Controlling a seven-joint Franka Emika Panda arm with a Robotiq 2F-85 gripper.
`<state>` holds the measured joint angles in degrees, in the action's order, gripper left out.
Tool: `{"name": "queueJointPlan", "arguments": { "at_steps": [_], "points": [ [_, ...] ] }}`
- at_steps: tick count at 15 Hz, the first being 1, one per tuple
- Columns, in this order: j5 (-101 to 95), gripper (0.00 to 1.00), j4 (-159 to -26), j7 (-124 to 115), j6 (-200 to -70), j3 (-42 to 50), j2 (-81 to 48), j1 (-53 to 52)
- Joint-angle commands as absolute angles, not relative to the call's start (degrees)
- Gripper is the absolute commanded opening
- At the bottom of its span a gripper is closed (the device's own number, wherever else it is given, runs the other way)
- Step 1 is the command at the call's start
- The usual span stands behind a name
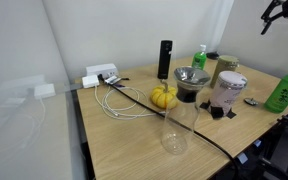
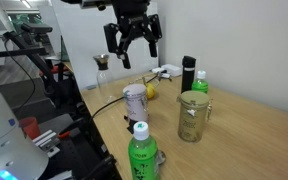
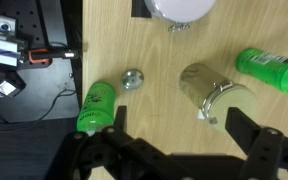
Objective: Put the silver lid on top of the clear bottle on the left
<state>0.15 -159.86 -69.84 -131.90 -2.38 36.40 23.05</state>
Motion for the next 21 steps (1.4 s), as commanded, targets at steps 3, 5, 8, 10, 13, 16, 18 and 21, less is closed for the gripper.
{"name": "queueJointPlan", "arguments": {
  "at_steps": [3, 5, 8, 10, 13, 16, 18, 21],
  "points": [
    [-6.7, 1.0, -159.72, -80.84, -132.32, -2.69, 33.18, 24.77],
    [-7.44, 1.0, -159.55, -82.16, -132.35, -2.63, 32.54, 24.41],
    [-7.34, 1.0, -159.49, -82.05, -132.33, -2.33, 32.94, 24.19],
    [-7.17, 1.0, -159.49, -83.7, -132.7, -2.6, 32.31, 24.74],
    [-5.34, 1.0, -159.59, -89.38, -133.23, -1.68, 28.62, 25.11],
    [-5.72, 1.0, -159.82, -93.04, -135.91, 0.06, 23.78, 24.9],
    [-4.84, 1.0, -159.85, -93.7, -138.38, 1.92, 19.84, 24.22],
    [-6.5, 1.0, -159.75, -93.73, -136.52, 3.06, 19.31, 23.64]
  ]
}}
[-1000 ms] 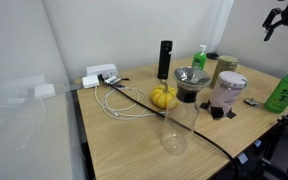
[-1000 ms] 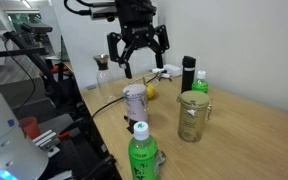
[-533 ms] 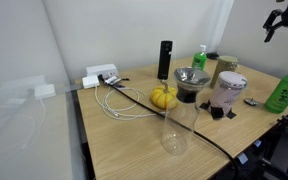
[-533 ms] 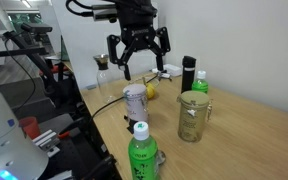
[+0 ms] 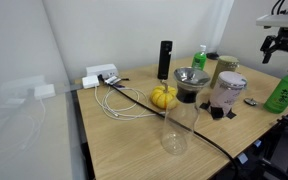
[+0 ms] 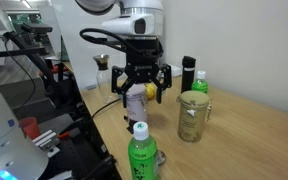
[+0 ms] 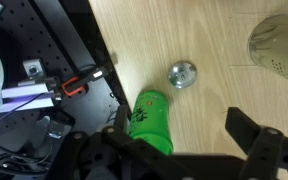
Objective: Put the silver lid on top of the clear bottle on the left
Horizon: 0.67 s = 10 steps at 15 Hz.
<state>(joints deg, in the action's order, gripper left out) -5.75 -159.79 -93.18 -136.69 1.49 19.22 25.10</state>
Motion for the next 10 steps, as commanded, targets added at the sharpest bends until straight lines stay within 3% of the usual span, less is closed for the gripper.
{"name": "queueJointPlan", "arguments": {
  "at_steps": [1, 10],
  "points": [
    [-6.56, 1.0, -159.44, -93.72, -136.51, 3.17, 19.06, 23.5],
    [-4.9, 1.0, -159.31, -95.78, -138.94, 3.29, 18.24, 22.98]
  ]
}}
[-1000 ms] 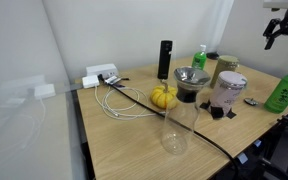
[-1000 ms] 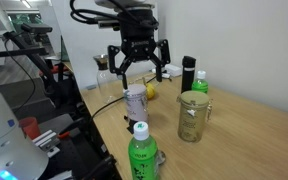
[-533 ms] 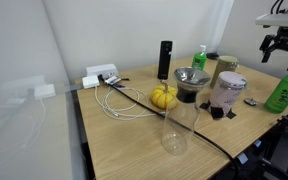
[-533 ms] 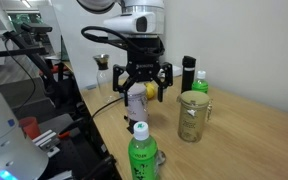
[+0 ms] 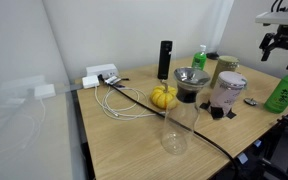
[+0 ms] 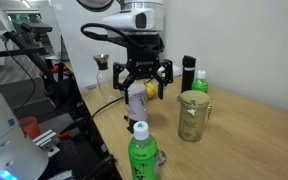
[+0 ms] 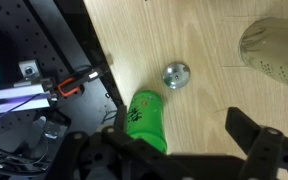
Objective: Put the silver lid on top of the clear bottle on the left
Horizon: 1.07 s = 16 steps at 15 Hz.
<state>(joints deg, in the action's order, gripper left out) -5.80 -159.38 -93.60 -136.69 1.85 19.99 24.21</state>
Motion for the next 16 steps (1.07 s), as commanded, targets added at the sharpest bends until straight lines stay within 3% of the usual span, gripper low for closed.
{"name": "queueJointPlan", "arguments": {
  "at_steps": [1, 7, 11, 16],
  "points": [
    [-3.87, 1.0, -159.31, -97.66, -140.78, 3.64, 17.05, 23.03],
    [-1.79, 1.0, -159.44, -108.45, -152.78, 6.74, 6.89, 23.18],
    [1.87, 1.0, -159.62, -109.97, -153.55, 10.1, 0.21, 21.07],
    [-0.37, 1.0, -159.05, -109.9, -152.55, 11.65, 1.12, 19.42]
  ]
}}
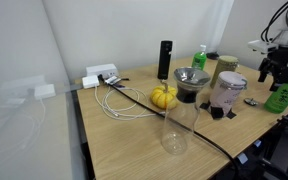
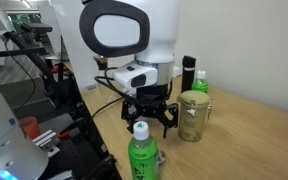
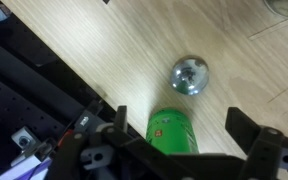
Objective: Put the silver lid on top of the clear bottle on the left
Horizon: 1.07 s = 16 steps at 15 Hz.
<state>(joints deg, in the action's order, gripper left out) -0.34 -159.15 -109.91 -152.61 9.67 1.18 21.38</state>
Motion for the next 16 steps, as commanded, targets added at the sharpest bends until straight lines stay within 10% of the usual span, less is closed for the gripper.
{"name": "queueJointPlan", "arguments": {
  "at_steps": [1, 16],
  "points": [
    [-0.37, 1.0, -159.06, -109.9, -152.55, 11.66, 1.22, 19.42],
    [15.74, 1.0, -159.17, -104.89, -164.37, 12.51, -9.18, 16.34]
  ]
}}
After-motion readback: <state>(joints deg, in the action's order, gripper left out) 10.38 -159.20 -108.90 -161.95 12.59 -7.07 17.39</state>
